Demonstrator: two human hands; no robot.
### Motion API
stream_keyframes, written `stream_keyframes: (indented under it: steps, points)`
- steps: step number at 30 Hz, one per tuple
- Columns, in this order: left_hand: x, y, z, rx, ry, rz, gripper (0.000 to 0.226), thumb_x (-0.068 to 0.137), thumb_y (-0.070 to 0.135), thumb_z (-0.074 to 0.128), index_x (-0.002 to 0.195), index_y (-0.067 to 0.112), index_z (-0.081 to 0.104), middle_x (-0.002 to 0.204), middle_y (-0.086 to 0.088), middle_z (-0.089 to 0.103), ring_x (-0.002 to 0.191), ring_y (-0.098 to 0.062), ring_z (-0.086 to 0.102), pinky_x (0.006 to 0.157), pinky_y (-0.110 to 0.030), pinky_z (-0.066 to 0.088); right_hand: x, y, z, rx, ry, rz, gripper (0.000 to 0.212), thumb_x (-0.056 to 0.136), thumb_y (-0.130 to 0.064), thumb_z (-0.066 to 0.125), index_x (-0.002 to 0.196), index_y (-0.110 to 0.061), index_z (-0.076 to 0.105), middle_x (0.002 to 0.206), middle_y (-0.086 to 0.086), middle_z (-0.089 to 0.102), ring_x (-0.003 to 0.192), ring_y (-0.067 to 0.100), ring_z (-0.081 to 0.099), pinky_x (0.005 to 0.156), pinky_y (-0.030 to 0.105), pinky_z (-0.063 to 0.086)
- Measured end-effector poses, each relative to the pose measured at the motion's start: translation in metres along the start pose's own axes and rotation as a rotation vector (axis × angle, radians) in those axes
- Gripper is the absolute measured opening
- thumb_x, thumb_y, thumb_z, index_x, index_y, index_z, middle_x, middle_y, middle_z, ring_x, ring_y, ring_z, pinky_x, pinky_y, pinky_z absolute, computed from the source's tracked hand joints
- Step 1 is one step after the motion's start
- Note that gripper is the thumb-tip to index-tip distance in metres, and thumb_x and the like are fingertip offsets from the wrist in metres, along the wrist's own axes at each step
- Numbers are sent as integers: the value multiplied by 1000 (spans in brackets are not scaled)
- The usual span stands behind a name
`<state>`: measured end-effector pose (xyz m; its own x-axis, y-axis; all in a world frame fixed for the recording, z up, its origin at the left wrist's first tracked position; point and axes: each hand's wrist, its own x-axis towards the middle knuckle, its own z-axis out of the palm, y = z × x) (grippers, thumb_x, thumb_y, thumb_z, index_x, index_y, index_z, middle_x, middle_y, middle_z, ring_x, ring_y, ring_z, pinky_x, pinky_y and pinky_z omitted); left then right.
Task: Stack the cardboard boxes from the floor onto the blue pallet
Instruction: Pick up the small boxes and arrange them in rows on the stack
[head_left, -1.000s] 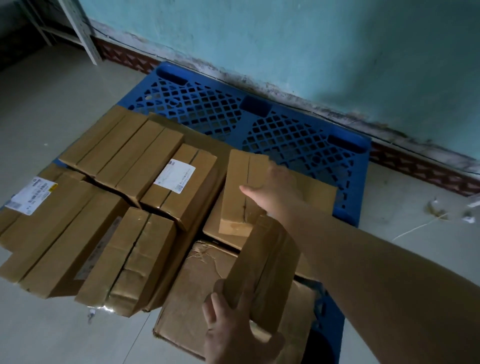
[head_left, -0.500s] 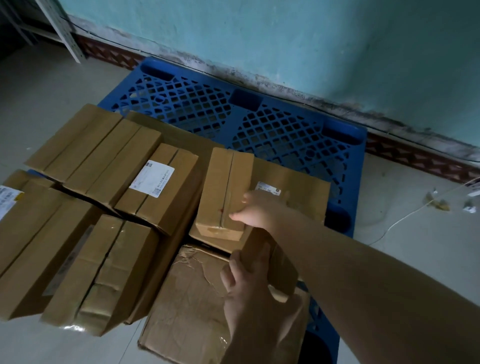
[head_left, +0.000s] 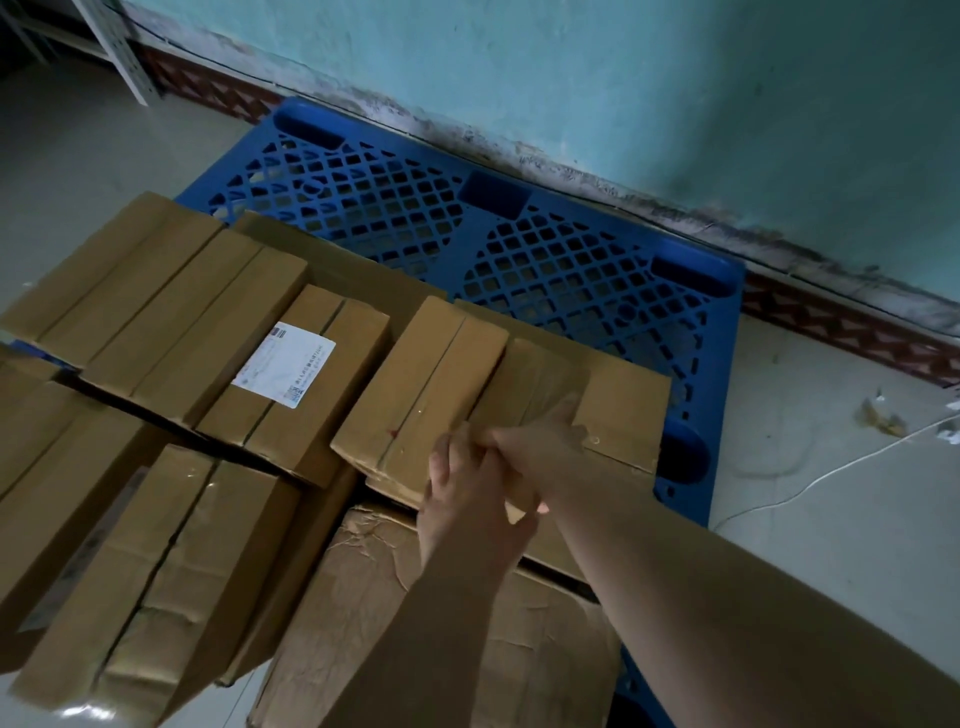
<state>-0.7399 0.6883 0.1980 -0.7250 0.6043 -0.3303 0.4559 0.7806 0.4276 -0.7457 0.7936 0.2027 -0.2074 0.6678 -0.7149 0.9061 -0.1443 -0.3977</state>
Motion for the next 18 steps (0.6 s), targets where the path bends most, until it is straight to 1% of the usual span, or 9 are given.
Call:
stream_keyframes:
  steps: [3, 4, 5, 7, 9, 10, 12, 15, 18]
  points:
    - [-7, -36, -4, 175, 46, 50, 69, 72, 60, 57, 129, 40, 25, 151, 8, 13, 140, -19, 2, 113, -44, 16, 6, 12, 14, -106, 26, -93, 134, 61, -36, 82, 141, -30, -26, 148, 17, 16, 119, 36, 46, 73, 37, 48]
    - [-8, -46, -8, 216, 81, 20, 70, 73, 59, 55, 132, 40, 22, 151, 5, 14, 141, -22, 4, 113, -46, 13, 8, 14, 15, -121, 40, -122, 135, 62, -37, 83, 141, -29, -26, 150, 17, 14, 123, 36, 43, 75, 37, 48]
    - [-8, -55, -11, 236, 104, -22, 74, 74, 58, 54, 136, 40, 17, 152, 2, 13, 141, -25, 4, 113, -48, 12, 10, 14, 15, -137, 53, -148, 136, 62, -38, 84, 141, -28, -26, 152, 17, 12, 129, 36, 39, 84, 39, 48]
    - [-7, -63, -17, 209, 72, -96, 82, 76, 53, 55, 140, 38, 6, 152, 0, 4, 141, -29, -1, 111, -50, 20, 14, 12, 11, -149, 72, -186, 135, 61, -38, 84, 143, -25, -23, 155, 15, 5, 136, 35, 29, 100, 43, 40]
    - [-5, -61, -21, 174, -13, -108, 85, 77, 49, 56, 141, 38, 2, 152, 1, -3, 140, -30, -7, 104, -46, 37, 16, 8, 7, -118, 77, -190, 135, 60, -37, 85, 144, -24, -20, 155, 15, 5, 136, 34, 29, 101, 43, 39]
    - [-6, -59, -23, 160, -46, -96, 85, 77, 48, 56, 141, 39, 2, 152, 2, -5, 140, -30, -9, 101, -45, 41, 14, 7, 5, -130, 82, -187, 135, 60, -38, 85, 145, -22, -18, 154, 15, 6, 135, 35, 30, 101, 43, 39]
    - [-14, -58, -31, 118, -52, -60, 82, 77, 47, 57, 139, 41, 3, 152, 5, -7, 141, -28, -8, 104, -46, 37, 3, 6, 6, -251, 144, -236, 132, 60, -45, 83, 146, -22, -14, 155, 14, 7, 137, 37, 25, 104, 47, 37]
    - [-38, -68, -50, -13, 70, -45, 71, 77, 40, 57, 133, 43, 12, 149, 8, 6, 139, -22, 5, 104, -43, 34, -34, -1, 20, -455, 285, -516, 125, 57, -65, 74, 146, -25, -5, 156, 11, 6, 141, 33, 10, 110, 53, 26]
    - [-70, -89, -79, -117, 257, -67, 65, 76, 38, 56, 133, 39, 27, 142, 8, 28, 130, -18, 21, 100, -40, 38, -89, -22, 43, -383, 303, -821, 111, 62, -76, 59, 146, -19, 14, 154, 11, 19, 141, 27, 16, 112, 48, 21]
